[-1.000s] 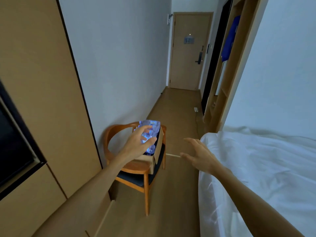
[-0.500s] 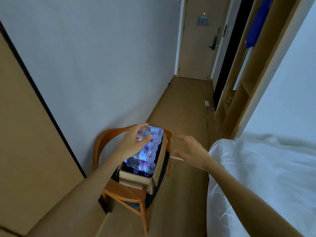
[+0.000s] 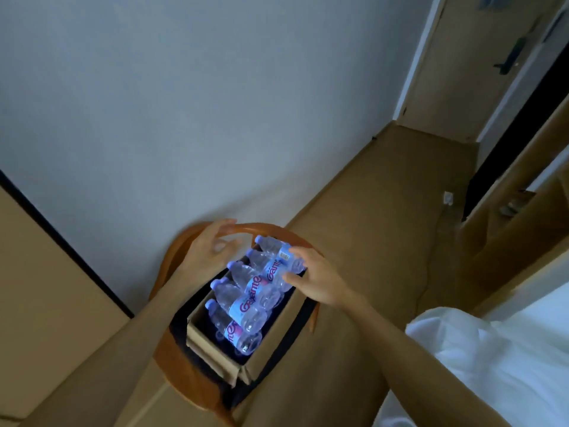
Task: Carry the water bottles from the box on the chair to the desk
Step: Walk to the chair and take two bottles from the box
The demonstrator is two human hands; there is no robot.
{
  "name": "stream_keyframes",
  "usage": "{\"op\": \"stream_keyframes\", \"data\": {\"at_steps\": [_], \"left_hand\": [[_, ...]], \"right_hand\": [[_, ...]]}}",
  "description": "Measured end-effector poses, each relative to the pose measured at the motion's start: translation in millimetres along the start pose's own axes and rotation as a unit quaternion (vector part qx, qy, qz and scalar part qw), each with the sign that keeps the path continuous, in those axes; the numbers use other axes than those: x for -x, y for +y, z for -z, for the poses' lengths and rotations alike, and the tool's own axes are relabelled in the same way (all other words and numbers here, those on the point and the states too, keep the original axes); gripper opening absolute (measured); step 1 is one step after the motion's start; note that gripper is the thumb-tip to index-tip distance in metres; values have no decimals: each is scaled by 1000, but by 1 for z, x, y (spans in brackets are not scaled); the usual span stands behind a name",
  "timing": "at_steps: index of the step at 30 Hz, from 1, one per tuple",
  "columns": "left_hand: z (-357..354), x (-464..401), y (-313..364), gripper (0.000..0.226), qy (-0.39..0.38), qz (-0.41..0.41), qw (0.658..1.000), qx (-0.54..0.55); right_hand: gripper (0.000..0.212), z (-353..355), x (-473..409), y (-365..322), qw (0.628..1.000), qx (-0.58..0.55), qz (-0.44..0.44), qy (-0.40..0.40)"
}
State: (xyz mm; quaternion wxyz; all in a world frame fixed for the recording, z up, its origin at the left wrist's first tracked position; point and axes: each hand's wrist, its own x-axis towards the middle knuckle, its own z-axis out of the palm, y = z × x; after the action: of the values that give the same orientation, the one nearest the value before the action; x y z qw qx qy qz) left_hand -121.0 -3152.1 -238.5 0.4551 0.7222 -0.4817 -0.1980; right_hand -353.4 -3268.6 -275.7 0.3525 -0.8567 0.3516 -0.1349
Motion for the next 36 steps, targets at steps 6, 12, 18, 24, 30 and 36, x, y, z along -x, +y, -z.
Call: {"op": "stream_keyframes", "data": {"at_steps": [6,12,18,24,30,36], "left_hand": [[5,-16,-40,28,66,90,994,-6],[4,-25,-81,25,91,182,979,-32],[-6,-53,-142,23,52,284,956,-54],[-29,-66,-199,36,-51,351,931,-87],[-55,-62,-232,43,-161,389,897,-132],[-75,-66,-242,48,-153,417,887,-127]], "right_hand": [[59,-9,-72,13,996,-39,21,-83],[52,-33,-130,13,986,-15,37,-162],[35,-54,-182,19,979,14,34,-201],[46,-76,-233,21,960,60,-1,-275],[46,-108,-265,23,939,95,-1,-330],[41,-135,-290,32,918,116,-2,-379]]}}
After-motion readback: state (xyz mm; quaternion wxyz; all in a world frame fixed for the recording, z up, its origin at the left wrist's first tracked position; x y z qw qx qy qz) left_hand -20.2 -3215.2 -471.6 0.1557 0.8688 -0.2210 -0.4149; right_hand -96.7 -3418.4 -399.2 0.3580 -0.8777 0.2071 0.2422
